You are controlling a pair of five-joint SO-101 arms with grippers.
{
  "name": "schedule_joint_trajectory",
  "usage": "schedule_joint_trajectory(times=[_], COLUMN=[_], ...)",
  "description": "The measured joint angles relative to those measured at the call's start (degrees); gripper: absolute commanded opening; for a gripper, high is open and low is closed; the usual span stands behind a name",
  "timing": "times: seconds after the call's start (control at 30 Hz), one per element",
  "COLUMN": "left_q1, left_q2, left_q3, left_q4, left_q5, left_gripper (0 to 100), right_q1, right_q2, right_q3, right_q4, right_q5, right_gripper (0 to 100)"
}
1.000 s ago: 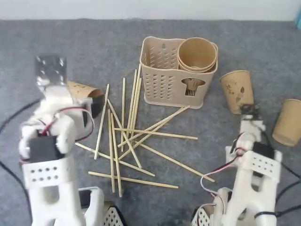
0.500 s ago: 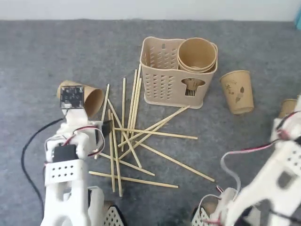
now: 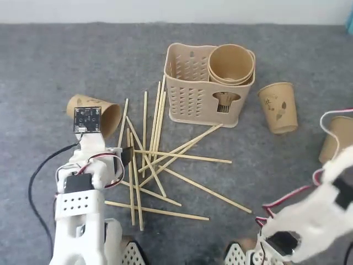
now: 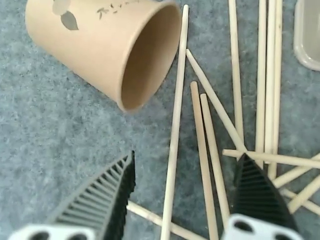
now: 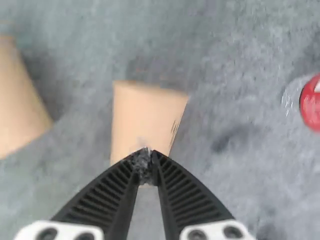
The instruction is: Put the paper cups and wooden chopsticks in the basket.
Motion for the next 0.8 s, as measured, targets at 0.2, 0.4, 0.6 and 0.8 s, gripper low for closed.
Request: schedule_joint_trajectory(times=[0.2,0.4,0.6,0.8], left_q1=[0.0,0.0,0.0,0.0], left_q2=[0.0,0.0,0.0,0.0], left_q3=[0.0,0.0,0.0,0.0], left_q4=[0.0,0.0,0.0,0.0], left_q5=[0.0,0.0,0.0,0.0], left_gripper=[30,30,23,5], right_q1=[0.0,0.0,0.0,-0.3], right_q2=[21.3,35.6,41.4,41.5], right_q3=[-21.7,-35.3,-38.4,-38.9], right_q4=[0.0,-0.5,-1.0,5.2], right_q5=[-0.2,-0.2,-0.3,0.9], right_gripper=[0.8,0.8,0.8,0.8])
